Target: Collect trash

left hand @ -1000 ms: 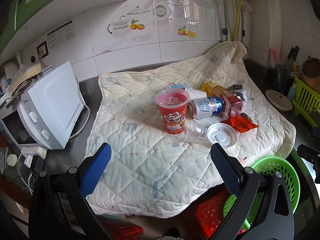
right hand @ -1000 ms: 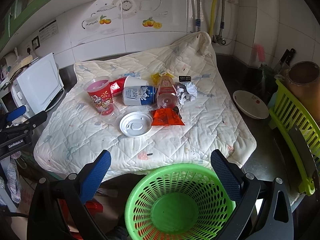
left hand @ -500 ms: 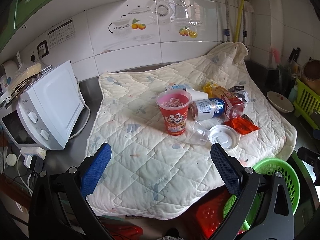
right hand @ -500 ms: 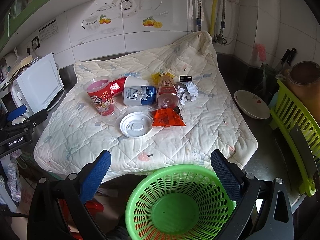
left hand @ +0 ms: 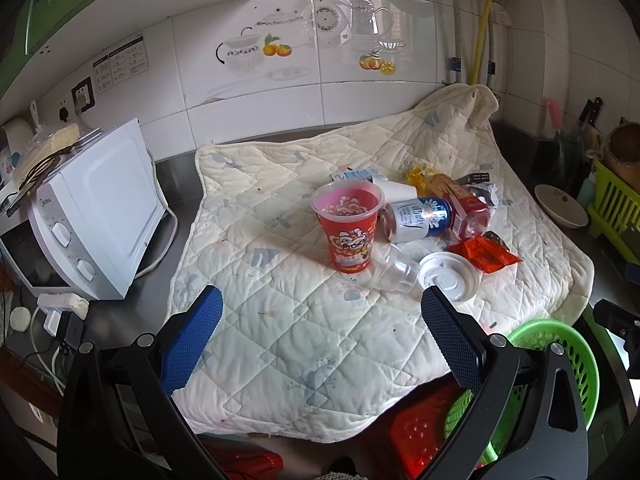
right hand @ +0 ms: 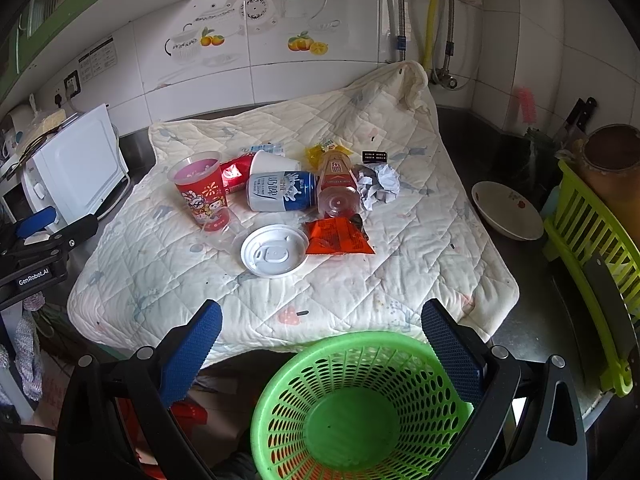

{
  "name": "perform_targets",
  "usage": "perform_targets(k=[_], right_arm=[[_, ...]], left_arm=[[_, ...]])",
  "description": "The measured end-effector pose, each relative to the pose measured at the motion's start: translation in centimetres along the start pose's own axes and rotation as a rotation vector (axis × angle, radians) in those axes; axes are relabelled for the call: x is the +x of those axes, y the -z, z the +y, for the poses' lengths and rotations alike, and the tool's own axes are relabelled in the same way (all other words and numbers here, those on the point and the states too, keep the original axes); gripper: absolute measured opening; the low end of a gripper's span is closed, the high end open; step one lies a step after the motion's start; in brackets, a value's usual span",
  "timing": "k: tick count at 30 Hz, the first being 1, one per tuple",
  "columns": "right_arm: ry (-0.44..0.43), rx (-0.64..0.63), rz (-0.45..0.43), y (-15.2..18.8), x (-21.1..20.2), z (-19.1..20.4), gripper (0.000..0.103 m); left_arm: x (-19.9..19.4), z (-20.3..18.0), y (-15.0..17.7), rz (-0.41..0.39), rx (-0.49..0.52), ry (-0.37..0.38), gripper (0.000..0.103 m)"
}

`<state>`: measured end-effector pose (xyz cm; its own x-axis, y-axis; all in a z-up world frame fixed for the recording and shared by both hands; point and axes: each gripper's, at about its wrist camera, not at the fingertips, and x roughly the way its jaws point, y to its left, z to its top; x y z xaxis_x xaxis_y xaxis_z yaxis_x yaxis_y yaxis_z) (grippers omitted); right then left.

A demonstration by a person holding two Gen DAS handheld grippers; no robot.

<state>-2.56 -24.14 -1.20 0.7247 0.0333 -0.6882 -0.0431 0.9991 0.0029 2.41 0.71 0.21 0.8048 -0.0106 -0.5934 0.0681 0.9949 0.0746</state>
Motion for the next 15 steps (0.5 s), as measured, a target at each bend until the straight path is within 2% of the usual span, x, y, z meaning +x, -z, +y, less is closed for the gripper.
perform_targets(k=[15], right_arm=[[-0.013,-0.008,0.003,-0.8,1.3,0.4,0.097]], left_arm=[[1.1,0.7,-0.4,0.003,-0.005,-0.011,0.098]])
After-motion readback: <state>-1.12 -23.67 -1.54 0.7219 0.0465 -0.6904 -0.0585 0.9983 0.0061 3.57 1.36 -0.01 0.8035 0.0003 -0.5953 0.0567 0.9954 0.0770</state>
